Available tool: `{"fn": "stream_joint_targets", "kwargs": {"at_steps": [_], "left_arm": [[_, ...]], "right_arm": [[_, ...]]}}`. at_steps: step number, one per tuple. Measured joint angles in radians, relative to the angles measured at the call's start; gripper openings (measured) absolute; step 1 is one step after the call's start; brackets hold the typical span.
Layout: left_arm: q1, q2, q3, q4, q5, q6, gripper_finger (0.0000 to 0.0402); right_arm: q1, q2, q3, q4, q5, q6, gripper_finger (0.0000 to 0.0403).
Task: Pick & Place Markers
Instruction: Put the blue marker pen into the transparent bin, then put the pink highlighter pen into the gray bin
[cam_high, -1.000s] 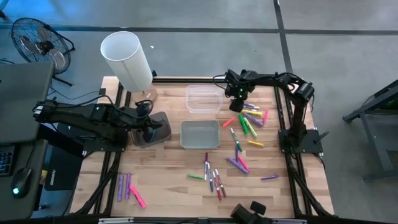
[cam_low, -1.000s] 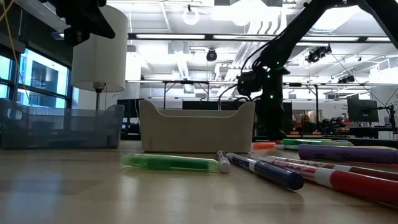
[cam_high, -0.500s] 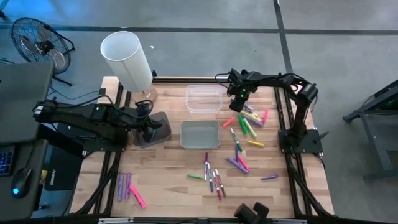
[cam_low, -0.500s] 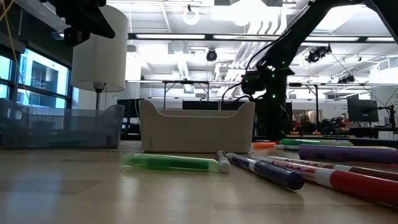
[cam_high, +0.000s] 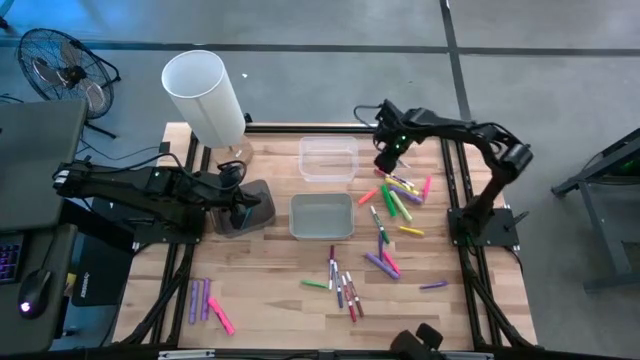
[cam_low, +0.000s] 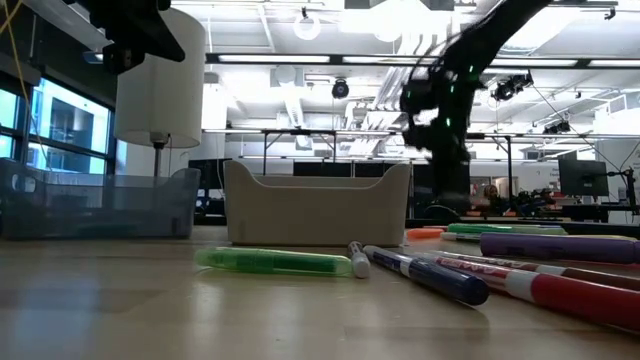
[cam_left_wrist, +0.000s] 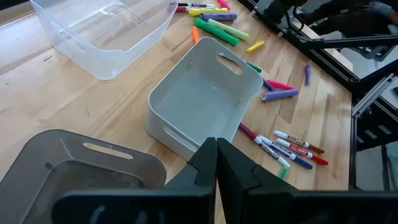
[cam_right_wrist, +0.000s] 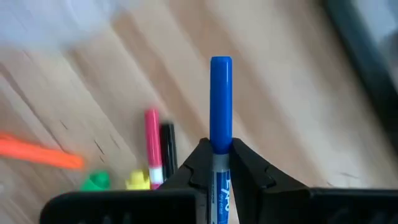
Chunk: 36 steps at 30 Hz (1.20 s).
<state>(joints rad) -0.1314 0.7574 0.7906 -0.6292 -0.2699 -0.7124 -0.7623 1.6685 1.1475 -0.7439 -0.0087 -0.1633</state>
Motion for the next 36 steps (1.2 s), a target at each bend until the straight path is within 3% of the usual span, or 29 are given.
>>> {"fn": "stream_joint_targets", "kwargs": {"at_steps": [7, 13, 20, 25, 32, 36], "left_arm": [[0.000, 0.000, 0.000, 0.001, -0.002, 0.000, 0.0001], [0.000, 0.000, 0.000, 0.001, -0.002, 0.000, 0.0001], [0.000, 0.000, 0.000, 0.000, -0.003, 0.000, 0.0001], [0.000, 0.000, 0.000, 0.000, 0.032, 0.000, 0.0001], [0.000, 0.000, 0.000, -0.001, 0.049, 0.009, 0.0004], [0.000, 0.000, 0.000, -0.001, 0.050, 0.066, 0.0043]], "right_arm": [[0.102, -0.089, 0.136, 0.145, -0.019, 0.009, 0.0025], [0.236, 0.004, 0.288, 0.255, -0.047, -0.026, 0.0025], [0.317, 0.223, 0.422, 0.200, -0.037, -0.033, 0.0028], [0.341, 0.309, 0.489, 0.111, 0.011, -0.027, 0.0072], [0.342, 0.287, 0.495, 0.073, 0.031, 0.050, 0.0104], [0.340, 0.230, 0.495, -0.025, 0.033, 0.165, 0.0093]]}}
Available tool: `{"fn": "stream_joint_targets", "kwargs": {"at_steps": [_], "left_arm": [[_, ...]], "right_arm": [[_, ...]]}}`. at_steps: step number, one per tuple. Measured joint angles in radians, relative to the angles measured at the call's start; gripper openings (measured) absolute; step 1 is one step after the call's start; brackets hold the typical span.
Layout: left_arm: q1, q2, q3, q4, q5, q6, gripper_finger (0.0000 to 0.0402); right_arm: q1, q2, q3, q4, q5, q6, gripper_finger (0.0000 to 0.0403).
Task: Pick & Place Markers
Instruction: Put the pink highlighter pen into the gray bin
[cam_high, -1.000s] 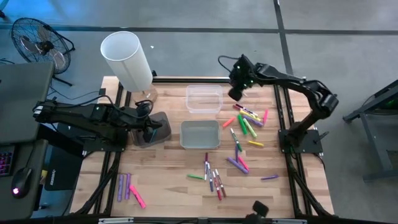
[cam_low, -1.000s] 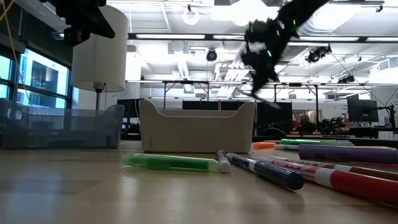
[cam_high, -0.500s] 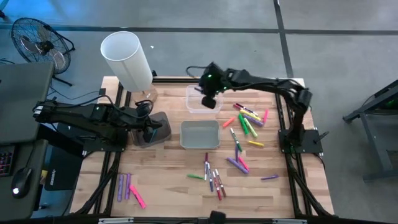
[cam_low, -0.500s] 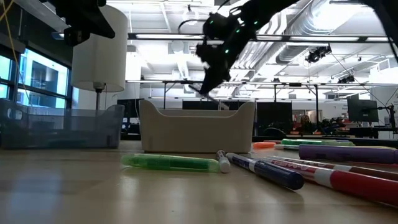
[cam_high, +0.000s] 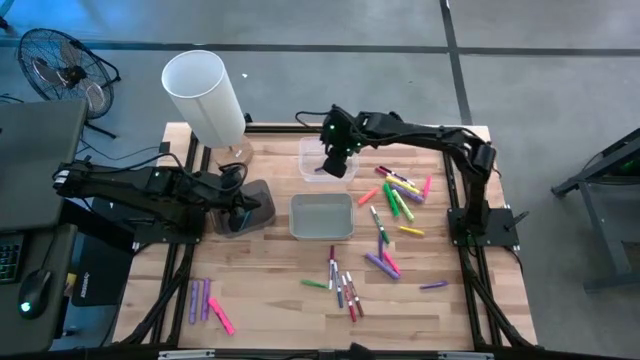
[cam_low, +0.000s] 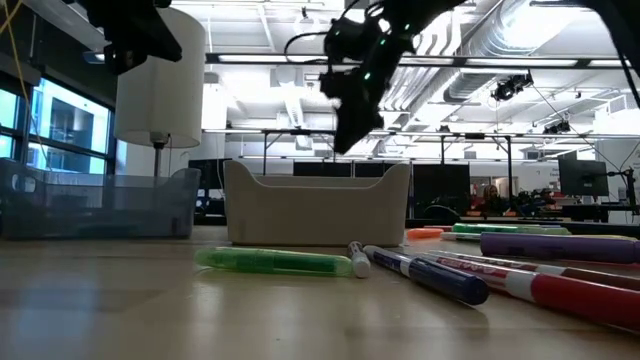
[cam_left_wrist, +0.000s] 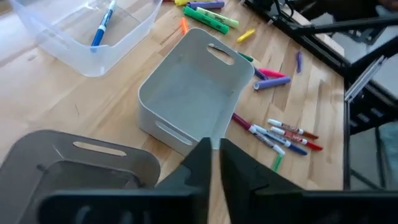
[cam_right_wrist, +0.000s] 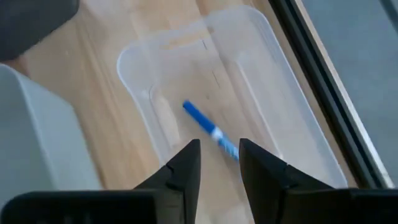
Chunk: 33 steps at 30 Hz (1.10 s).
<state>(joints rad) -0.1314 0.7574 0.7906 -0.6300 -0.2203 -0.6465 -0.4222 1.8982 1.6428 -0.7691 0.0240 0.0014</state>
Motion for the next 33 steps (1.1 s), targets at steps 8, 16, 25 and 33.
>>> {"fn": "stream_joint_targets", "kwargs": {"at_steps": [8, 16, 25, 33], "left_arm": [[0.000, 0.000, 0.000, 0.000, -0.115, 0.041, 0.0173], [0.000, 0.006, 0.000, 0.075, -0.108, 0.079, 0.0197], [-0.096, 0.230, 0.085, 0.036, -0.133, -0.305, 0.0198], [-0.248, 0.439, 0.179, -0.103, -0.102, -0.735, 0.0198]], "right_arm": [[0.117, -0.201, -0.099, -0.181, 0.135, 0.265, 0.0015], [0.370, -0.586, -0.488, -0.103, 0.206, 0.692, 0.0003], [0.667, -0.819, -0.687, -0.118, 0.388, 0.942, 0.0001], [0.760, -0.828, -0.698, -0.165, 0.382, 0.869, 0.0001]]}}
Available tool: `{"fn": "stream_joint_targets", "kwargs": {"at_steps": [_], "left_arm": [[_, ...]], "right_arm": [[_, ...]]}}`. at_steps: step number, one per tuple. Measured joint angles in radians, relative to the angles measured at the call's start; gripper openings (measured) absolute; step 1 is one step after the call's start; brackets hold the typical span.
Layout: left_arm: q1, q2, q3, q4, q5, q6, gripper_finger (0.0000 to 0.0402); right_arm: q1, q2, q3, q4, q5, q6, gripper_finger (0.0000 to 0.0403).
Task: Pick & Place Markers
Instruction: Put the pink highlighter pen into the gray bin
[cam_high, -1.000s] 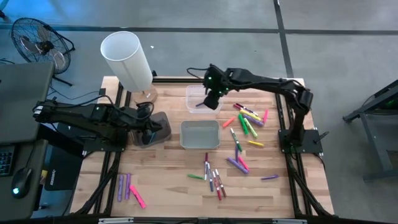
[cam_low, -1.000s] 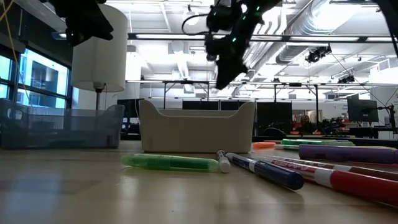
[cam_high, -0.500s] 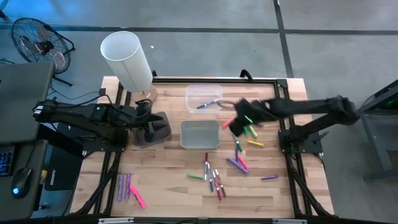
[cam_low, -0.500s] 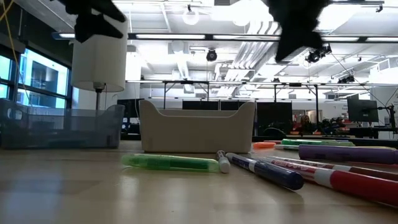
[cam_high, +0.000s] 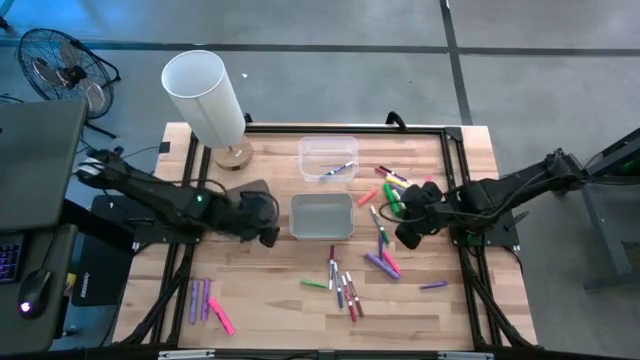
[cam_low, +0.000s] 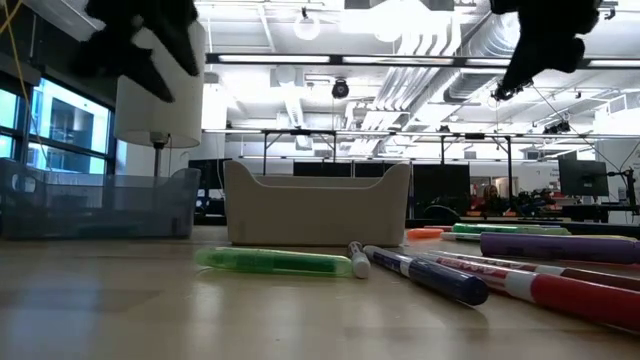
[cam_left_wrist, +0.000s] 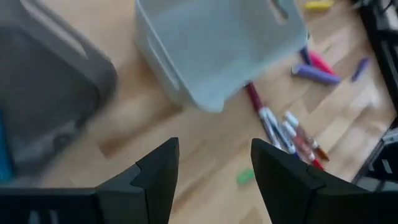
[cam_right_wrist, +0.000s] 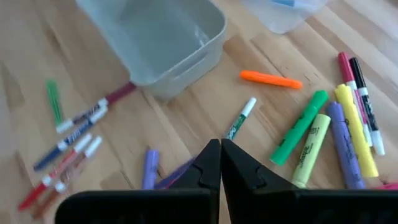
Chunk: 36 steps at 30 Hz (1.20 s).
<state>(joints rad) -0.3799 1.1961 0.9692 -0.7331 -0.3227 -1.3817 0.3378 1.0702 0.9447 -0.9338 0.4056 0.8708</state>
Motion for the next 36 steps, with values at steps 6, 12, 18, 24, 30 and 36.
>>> {"fn": "stream_joint_targets", "kwargs": {"at_steps": [6, 12, 18, 24, 30, 36], "left_arm": [[-0.193, 0.046, 0.003, 0.019, 0.113, -0.045, 0.0195], [-0.340, 0.094, 0.002, 0.031, 0.240, -0.064, 0.0154], [-0.428, 0.125, 0.002, 0.025, 0.323, 0.000, 0.0109], [-0.466, 0.145, 0.003, -0.024, 0.398, 0.075, 0.0071], [-0.483, 0.248, 0.133, -0.078, 0.389, 0.249, 0.0007], [-0.546, 0.383, 0.251, -0.302, 0.308, 0.520, 0.0009]], "right_arm": [[0.025, 0.000, 0.000, 0.002, -0.023, -0.089, 0.0001], [0.025, 0.000, 0.000, 0.007, -0.033, -0.092, 0.0001], [0.025, 0.000, 0.000, 0.033, -0.027, -0.064, 0.0002], [0.025, 0.000, 0.000, 0.033, 0.000, 0.020, 0.0001], [0.024, 0.001, 0.000, 0.034, 0.012, 0.110, 0.0001], [0.024, 0.001, 0.000, 0.040, 0.020, 0.147, 0.0001]]}}
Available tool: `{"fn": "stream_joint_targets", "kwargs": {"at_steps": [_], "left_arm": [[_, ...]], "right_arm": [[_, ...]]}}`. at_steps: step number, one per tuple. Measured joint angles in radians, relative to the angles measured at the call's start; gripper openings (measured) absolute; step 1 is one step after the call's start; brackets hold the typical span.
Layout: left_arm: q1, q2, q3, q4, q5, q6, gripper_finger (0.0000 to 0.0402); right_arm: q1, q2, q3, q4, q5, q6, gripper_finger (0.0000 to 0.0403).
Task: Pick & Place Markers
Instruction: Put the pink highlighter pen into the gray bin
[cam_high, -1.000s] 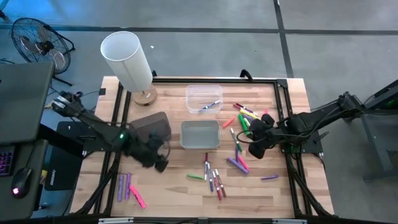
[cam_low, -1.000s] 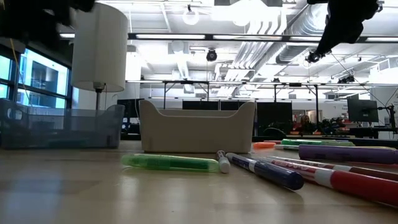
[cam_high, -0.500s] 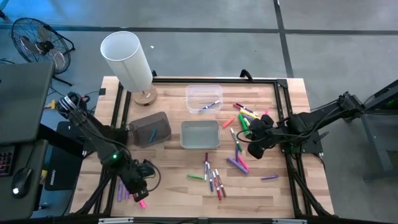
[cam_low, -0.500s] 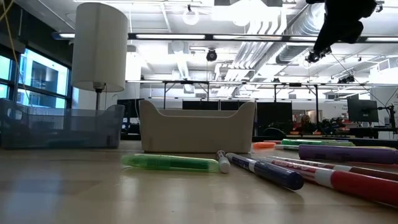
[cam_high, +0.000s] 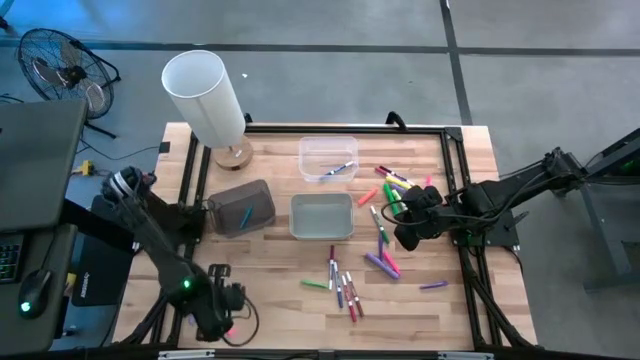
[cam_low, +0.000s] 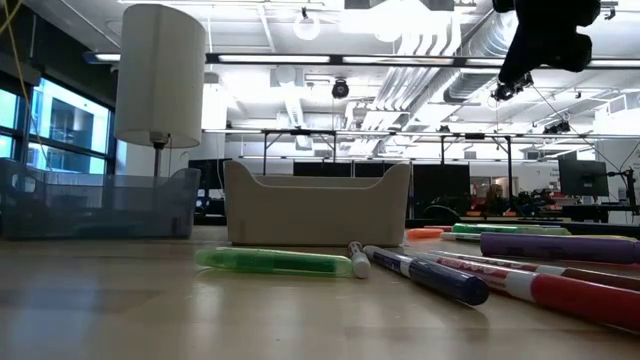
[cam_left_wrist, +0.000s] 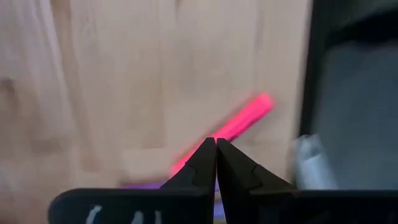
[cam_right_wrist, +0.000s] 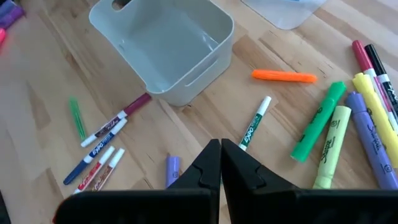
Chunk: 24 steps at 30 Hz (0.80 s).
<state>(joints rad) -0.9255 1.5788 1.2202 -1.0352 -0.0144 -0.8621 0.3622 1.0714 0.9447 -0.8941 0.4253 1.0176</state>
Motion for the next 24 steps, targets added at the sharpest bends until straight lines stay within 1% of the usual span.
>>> {"fn": "stream_joint_targets", "kwargs": {"at_steps": [1, 5, 8, 12, 16, 19, 21, 24], "left_arm": [[-0.005, 0.012, 0.000, -0.008, 0.000, 0.038, 0.0010], [-0.007, 0.039, -0.022, 0.002, 0.028, 0.059, 0.0012], [-0.006, 0.042, -0.040, 0.015, 0.054, 0.119, 0.0029], [-0.007, 0.042, -0.069, 0.047, 0.057, 0.125, 0.0082], [-0.013, 0.042, -0.095, 0.089, 0.058, 0.133, 0.0155], [-0.015, 0.063, -0.105, 0.121, 0.060, 0.186, 0.0204], [-0.032, 0.081, -0.106, 0.125, 0.065, 0.231, 0.0224], [-0.065, 0.122, -0.106, 0.163, 0.097, 0.268, 0.0233]], "right_arm": [[0.000, 0.000, 0.000, 0.000, 0.009, 0.000, 0.0001], [0.000, 0.000, 0.000, 0.000, 0.052, 0.013, 0.0001], [-0.001, 0.000, 0.000, -0.001, 0.067, 0.014, 0.0001], [-0.002, 0.000, 0.000, -0.006, 0.071, 0.014, 0.0001], [-0.002, 0.000, 0.000, -0.007, 0.071, 0.014, 0.0001], [-0.002, 0.000, 0.000, -0.008, 0.070, 0.004, 0.0001], [-0.002, 0.001, 0.000, -0.010, 0.070, -0.002, 0.0001], [-0.002, 0.001, 0.000, -0.018, 0.071, -0.003, 0.0001]]}}
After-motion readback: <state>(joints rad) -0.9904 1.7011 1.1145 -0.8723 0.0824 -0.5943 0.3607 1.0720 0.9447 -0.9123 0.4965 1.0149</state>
